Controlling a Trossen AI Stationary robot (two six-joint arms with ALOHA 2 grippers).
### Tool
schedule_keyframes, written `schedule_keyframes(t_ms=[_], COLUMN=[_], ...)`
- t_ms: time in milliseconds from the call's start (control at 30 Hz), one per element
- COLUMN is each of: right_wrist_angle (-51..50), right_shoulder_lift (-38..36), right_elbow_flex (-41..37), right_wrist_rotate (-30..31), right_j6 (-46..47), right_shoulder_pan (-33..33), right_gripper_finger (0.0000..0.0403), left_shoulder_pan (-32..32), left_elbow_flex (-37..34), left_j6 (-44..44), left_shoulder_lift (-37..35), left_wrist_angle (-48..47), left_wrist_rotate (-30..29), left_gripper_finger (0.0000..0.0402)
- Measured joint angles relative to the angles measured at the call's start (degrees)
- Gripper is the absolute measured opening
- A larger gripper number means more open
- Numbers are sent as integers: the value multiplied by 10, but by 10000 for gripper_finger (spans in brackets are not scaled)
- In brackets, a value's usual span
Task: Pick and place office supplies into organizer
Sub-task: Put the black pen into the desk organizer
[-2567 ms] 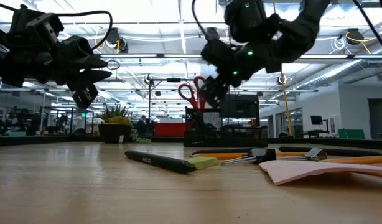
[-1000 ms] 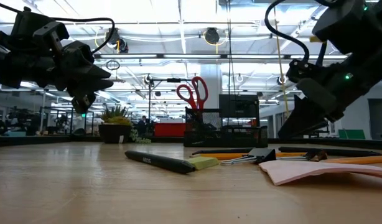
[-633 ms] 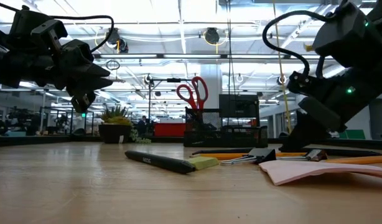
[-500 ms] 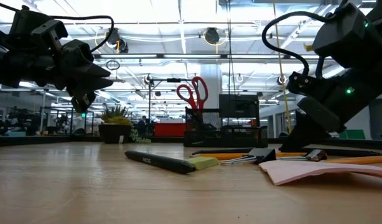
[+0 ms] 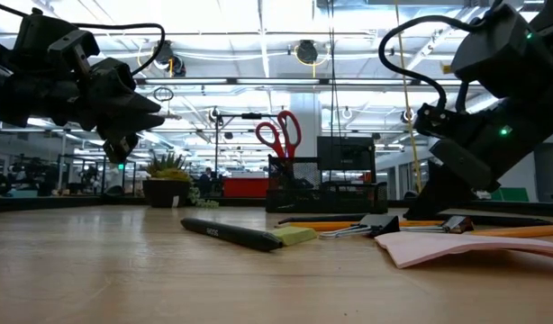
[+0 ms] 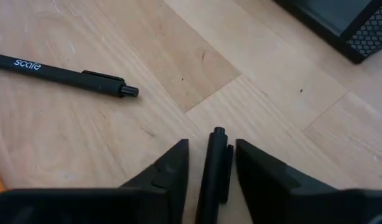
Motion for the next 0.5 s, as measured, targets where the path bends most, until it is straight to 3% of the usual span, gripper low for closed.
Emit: schedule_keyframes(t_ms=[267, 500], right_wrist_angle=[0, 12], right_shoulder_lift=[0, 1], right_elbow_flex=[-1, -2], right_wrist_rotate=[-2, 2], right_j6=[-10, -14], right_shoulder_pan=[0, 0], right_gripper_finger=[37, 49], left_shoulder_pan=[0, 0], left_elbow_flex=[0, 0], left_j6=[0, 4], left_shoulder_lift=[0, 0], left_wrist_angle=[0, 0], left_wrist_rotate=[0, 0], left_gripper_finger=[93, 93])
